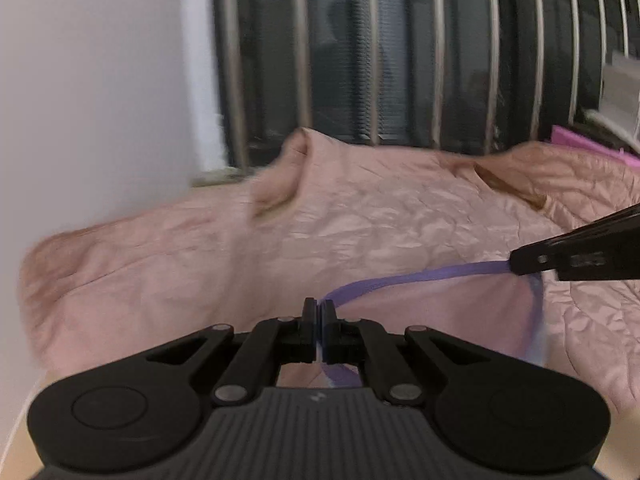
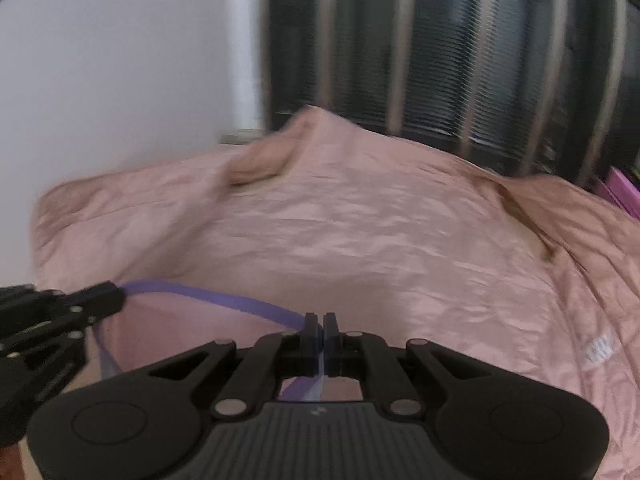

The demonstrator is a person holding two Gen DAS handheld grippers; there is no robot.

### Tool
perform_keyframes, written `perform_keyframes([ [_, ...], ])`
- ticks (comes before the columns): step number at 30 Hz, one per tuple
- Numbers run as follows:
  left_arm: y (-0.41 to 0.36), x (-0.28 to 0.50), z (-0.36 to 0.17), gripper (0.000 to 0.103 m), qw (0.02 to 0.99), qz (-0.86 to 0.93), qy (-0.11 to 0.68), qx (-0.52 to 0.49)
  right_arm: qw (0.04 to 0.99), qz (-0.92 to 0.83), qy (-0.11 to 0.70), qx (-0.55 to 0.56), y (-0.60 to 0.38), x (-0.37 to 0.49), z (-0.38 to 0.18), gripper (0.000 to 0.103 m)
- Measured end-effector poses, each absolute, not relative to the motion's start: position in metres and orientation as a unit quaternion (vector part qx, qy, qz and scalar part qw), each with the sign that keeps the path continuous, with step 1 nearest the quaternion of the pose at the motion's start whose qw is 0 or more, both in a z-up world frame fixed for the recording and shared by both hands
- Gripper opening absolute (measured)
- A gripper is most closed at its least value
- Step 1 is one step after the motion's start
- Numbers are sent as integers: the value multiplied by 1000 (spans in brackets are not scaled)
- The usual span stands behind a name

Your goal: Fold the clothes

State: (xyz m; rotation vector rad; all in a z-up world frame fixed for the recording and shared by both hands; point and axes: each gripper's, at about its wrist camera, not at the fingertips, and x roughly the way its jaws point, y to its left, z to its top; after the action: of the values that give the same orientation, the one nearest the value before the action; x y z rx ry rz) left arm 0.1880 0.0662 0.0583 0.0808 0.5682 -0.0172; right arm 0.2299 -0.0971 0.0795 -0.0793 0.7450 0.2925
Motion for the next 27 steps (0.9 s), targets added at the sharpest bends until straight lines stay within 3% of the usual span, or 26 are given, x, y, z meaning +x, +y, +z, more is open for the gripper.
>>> perform_keyframes([
  [6,36,251,49,2,953,-29,298,44,919,93,382,10,-139,263,61,3],
  [8,33,257,51,7,950,-20,308,50,923,107,369,22,-147,256,62,9],
  [10,43,241,59,14,951,-19,306,28,926,122,355,34,-156,248,64,28],
  [12,65,203,72,14,953,-41,297,-32,931,138,334,52,-170,223,71,37],
  [14,79,157,80,17,952,-78,289,-67,930,159,325,64,-185,189,76,37],
  [17,80,80,75,31,946,-101,301,-68,921,198,328,76,-199,120,68,37],
  [27,66,-60,35,33,905,-156,363,-159,885,258,381,68,-175,-25,13,32],
])
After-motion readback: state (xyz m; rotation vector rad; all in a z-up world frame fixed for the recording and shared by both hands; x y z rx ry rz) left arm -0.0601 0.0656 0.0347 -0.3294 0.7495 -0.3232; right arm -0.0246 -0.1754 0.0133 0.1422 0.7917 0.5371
